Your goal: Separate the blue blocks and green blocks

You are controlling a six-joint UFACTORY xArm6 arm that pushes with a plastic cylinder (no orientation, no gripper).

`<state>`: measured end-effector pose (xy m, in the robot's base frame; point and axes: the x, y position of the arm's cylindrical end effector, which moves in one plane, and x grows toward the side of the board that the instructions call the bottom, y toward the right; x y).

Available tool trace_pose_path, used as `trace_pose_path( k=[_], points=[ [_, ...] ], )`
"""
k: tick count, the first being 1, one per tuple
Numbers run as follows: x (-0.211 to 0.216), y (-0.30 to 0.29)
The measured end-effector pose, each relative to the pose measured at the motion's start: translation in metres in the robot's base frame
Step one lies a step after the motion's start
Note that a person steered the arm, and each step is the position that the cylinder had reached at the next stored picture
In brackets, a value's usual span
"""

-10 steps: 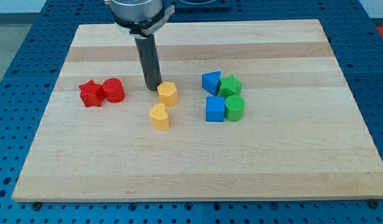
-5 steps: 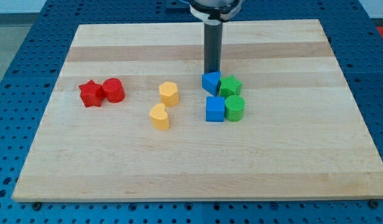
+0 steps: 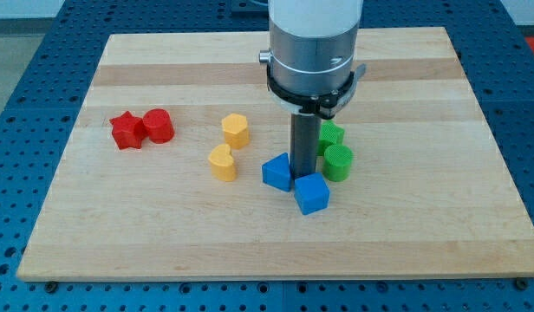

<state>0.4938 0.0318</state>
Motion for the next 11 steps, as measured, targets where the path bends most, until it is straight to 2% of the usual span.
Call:
trace_pose_path(
  k=[3, 4, 6, 8, 9, 10, 11],
  points=[
    [-0.045, 0.075],
    [-0.042, 0.065],
    [0.003, 0.029],
    [-0.08, 0.023],
    [-0.075, 0.023],
    [-0.051, 0.032],
    [-0.072, 0.024]
  ],
)
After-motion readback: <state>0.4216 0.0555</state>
